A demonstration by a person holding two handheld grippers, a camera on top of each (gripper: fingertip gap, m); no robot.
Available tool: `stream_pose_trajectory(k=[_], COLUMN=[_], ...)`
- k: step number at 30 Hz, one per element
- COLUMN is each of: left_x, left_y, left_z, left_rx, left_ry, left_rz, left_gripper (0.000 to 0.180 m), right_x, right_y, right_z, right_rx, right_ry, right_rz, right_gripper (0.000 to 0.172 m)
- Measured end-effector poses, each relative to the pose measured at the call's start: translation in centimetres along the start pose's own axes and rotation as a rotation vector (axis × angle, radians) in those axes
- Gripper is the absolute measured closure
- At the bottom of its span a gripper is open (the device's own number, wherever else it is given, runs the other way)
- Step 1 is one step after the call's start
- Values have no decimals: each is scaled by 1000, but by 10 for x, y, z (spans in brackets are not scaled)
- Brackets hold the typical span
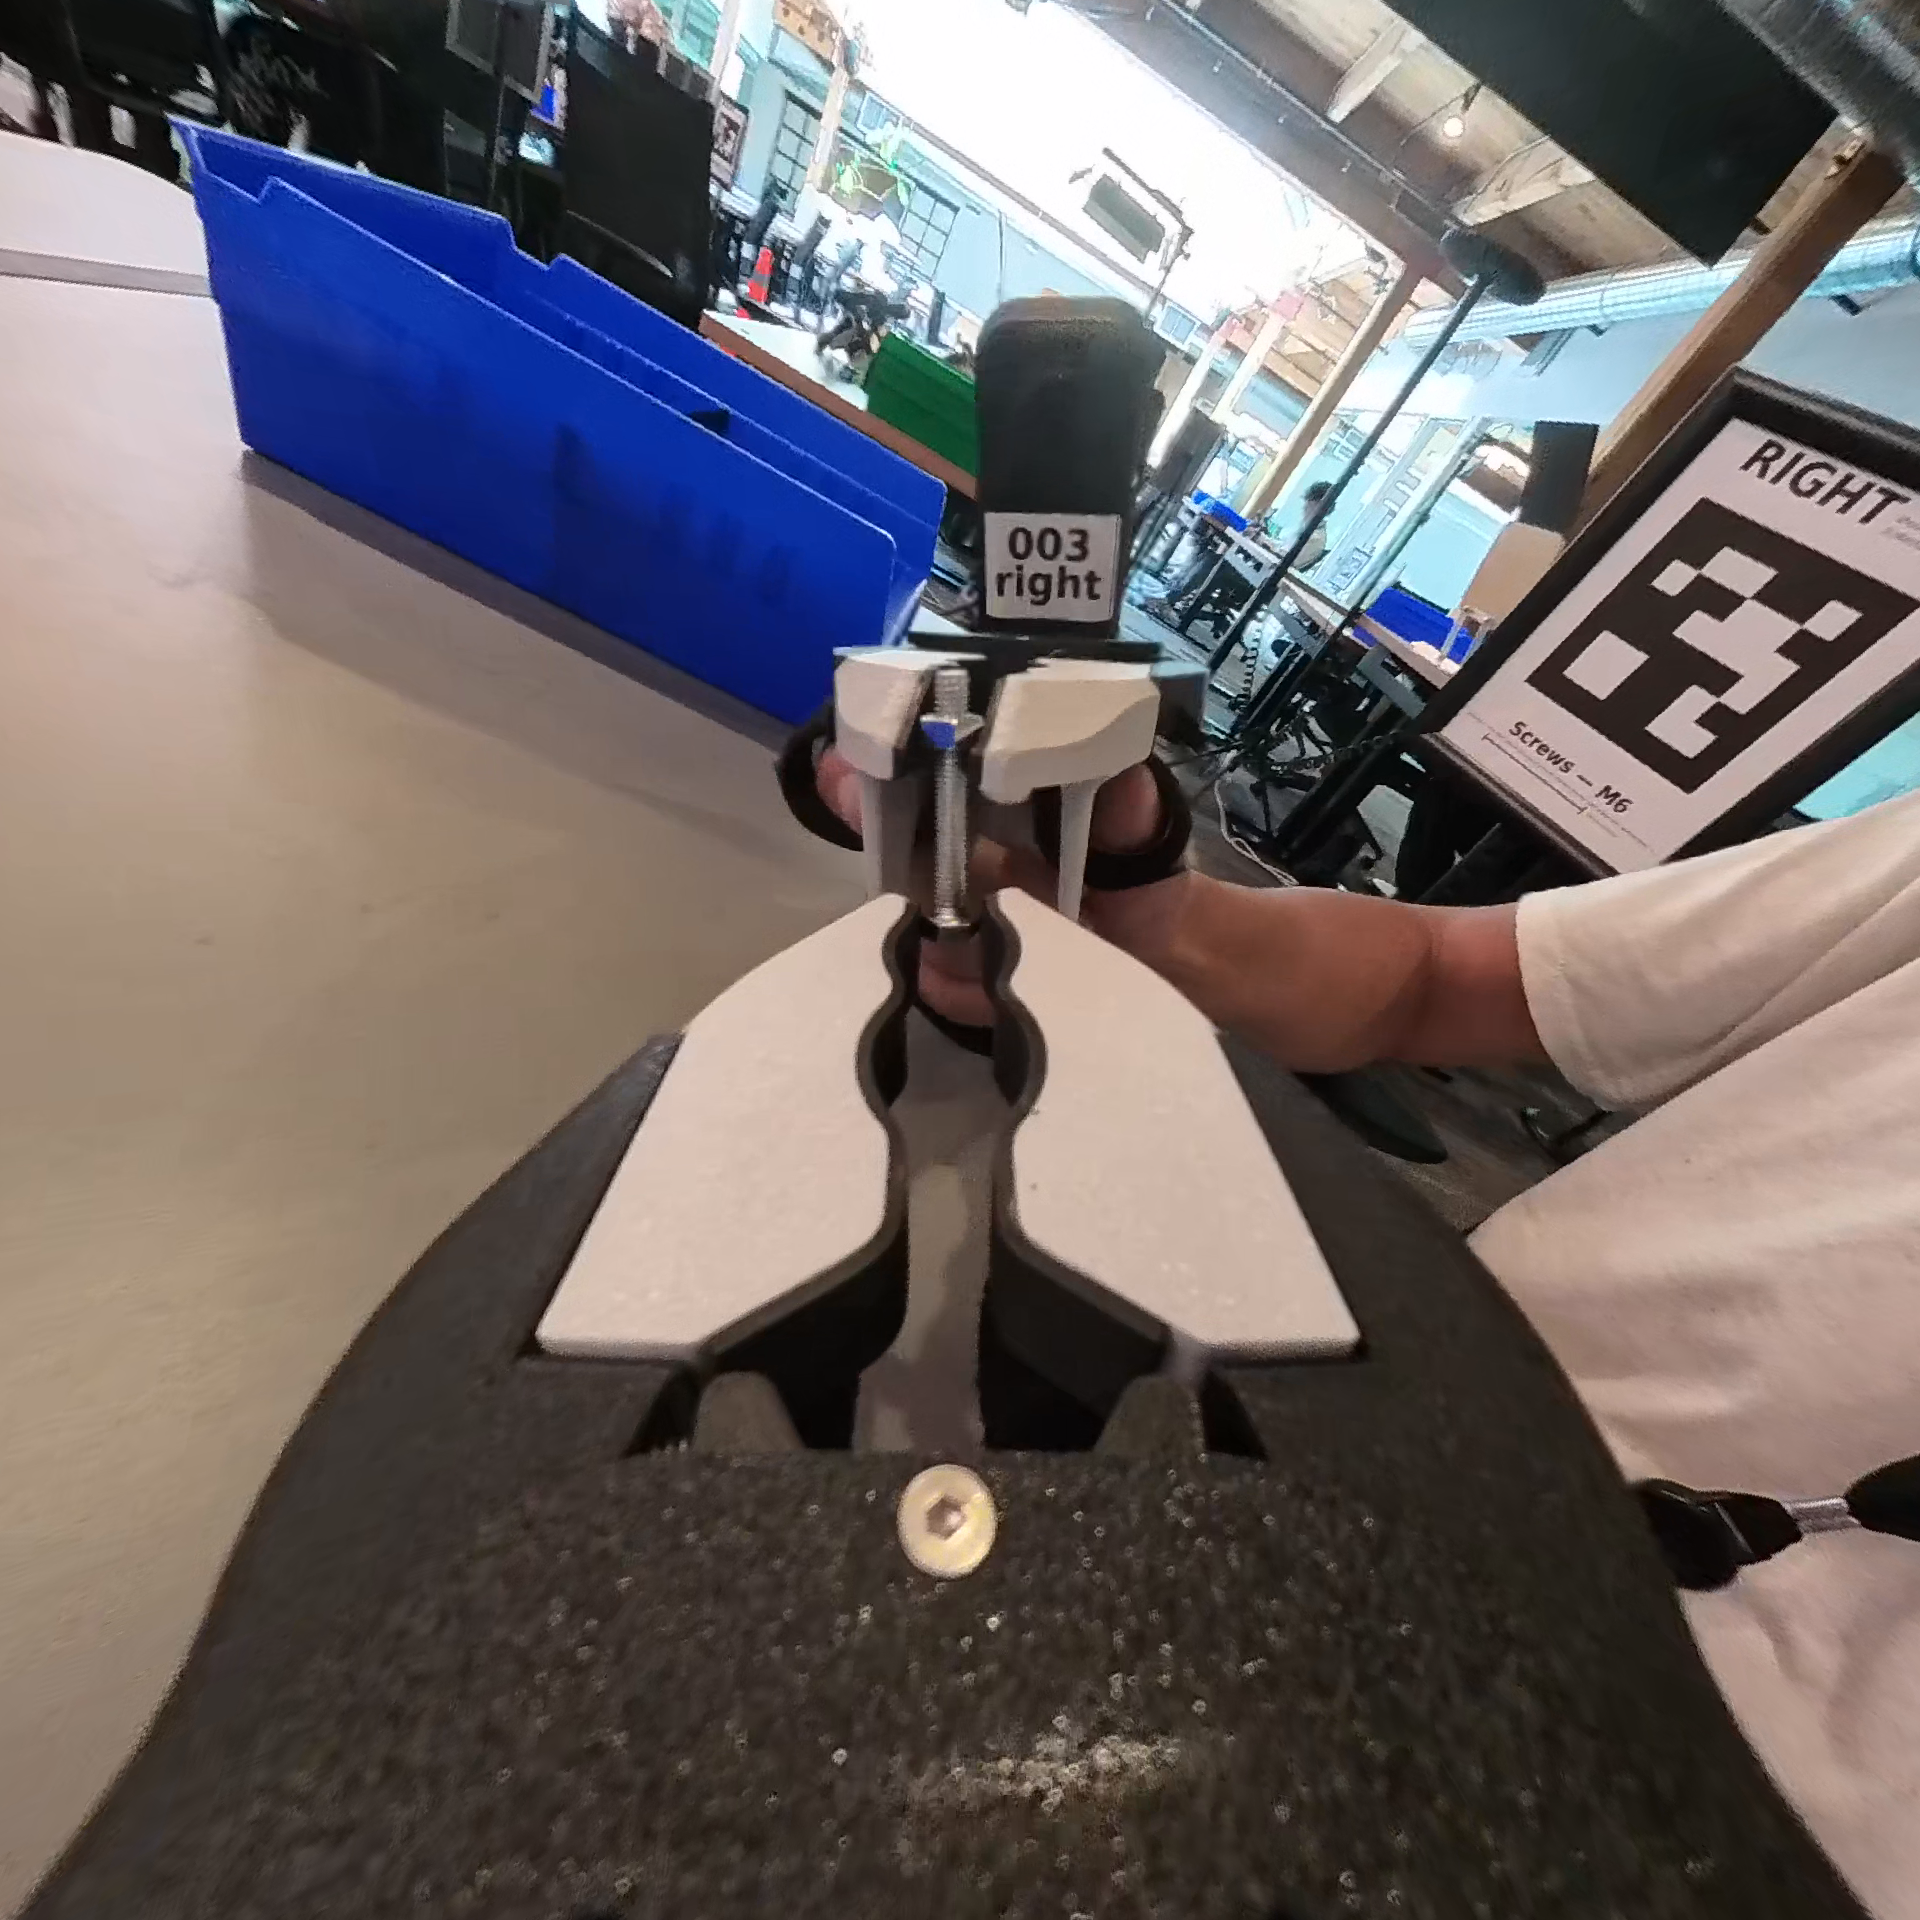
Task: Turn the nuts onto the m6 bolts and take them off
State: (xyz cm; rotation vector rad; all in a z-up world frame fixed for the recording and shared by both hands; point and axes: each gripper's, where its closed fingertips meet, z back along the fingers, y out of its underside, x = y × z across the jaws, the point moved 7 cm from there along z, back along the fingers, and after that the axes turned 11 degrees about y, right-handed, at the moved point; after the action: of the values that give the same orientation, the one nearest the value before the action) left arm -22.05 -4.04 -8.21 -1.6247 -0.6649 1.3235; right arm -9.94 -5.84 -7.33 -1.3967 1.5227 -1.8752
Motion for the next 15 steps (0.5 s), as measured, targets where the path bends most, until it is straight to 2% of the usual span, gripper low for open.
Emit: stream_pose_trajectory(k=[1, 3, 6, 8, 12, 15], left_x=[-1, -2, 0, -1, -1, -2], left_y=[0, 2, 8, 8, 4, 2], left_z=[0, -2, -5, -6, -1, 3], left_rx=[0, 24, 68, 69, 48, 29], left_ry=[-8, -36, -96, -111, -130, -129], left_rz=[-15, -48, -83, -102, -134, -134], left_gripper=[166, 145, 137, 142, 169, 170], right_x=[-1, -2, -2, -2, -2, -5], right_y=[0, -1, -2, -1, 0, 0], right_z=[0, 0, 1, -1, -2, 0], right_rx=[-5, -12, -26, -19, -15, -8], right_ry=[7, 12, -9, -9, 0, -6], right_rz=[-2, -11, -48, -62, -68, -90], right_gripper=[162, 162, 161, 162, 162, 161])
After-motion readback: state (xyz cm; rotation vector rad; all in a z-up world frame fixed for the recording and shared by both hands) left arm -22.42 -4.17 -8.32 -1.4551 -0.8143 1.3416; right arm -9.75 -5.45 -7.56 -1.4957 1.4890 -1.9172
